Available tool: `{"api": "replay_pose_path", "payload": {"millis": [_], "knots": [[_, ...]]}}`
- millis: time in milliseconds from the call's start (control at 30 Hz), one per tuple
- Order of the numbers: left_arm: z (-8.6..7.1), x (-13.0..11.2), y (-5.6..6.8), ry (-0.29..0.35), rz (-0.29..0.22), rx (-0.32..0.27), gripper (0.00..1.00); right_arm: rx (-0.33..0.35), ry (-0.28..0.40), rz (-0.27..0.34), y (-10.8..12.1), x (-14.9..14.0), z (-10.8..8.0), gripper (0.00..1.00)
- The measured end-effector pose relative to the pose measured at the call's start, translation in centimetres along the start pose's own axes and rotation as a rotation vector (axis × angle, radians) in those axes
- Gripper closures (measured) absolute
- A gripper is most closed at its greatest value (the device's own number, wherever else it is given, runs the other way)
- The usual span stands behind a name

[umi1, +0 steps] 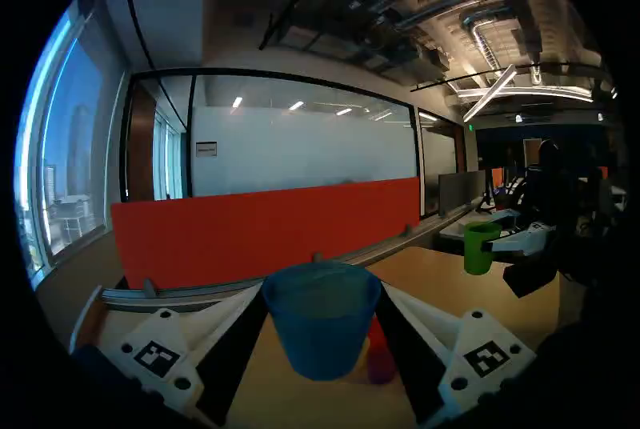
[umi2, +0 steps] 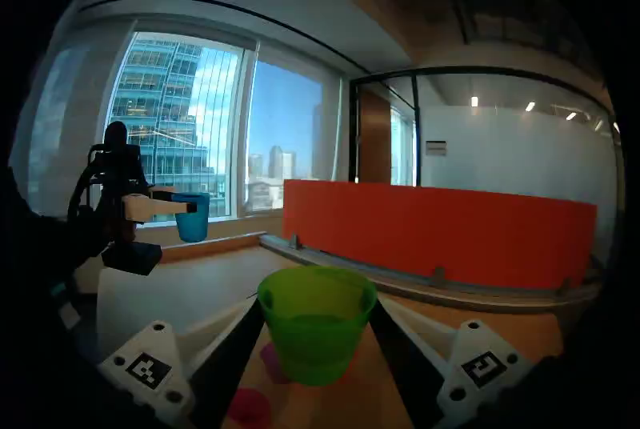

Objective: Pour water

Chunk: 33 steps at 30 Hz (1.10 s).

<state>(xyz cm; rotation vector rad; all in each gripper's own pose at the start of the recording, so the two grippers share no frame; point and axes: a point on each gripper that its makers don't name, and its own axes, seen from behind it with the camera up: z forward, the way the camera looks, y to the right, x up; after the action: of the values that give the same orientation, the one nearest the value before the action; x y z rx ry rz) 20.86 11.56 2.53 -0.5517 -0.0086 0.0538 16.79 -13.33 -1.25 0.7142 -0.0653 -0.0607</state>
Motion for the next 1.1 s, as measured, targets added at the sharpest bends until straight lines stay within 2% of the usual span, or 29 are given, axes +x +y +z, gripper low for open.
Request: {"api": "replay_pose_path", "payload": {"millis": [367,767,1100], "knots": [[0.1,-3.5,1.2,-0.055,0.046,-0.022,0.12,0.007,-0.04,0.007,0.2,-1.6,0.3,0.1],[0.3,-7.1,1.6,-0.139,0.055,-0.048,0.11,0.01,-0.095,-0.007,0.8,-3.7,0.4,0.1],[0.5,-10.1,2.7,-0.213,0.08,-0.081,0.11,0.021,-0.134,-0.004,1.1,-5.6,0.2,0.1]]}}
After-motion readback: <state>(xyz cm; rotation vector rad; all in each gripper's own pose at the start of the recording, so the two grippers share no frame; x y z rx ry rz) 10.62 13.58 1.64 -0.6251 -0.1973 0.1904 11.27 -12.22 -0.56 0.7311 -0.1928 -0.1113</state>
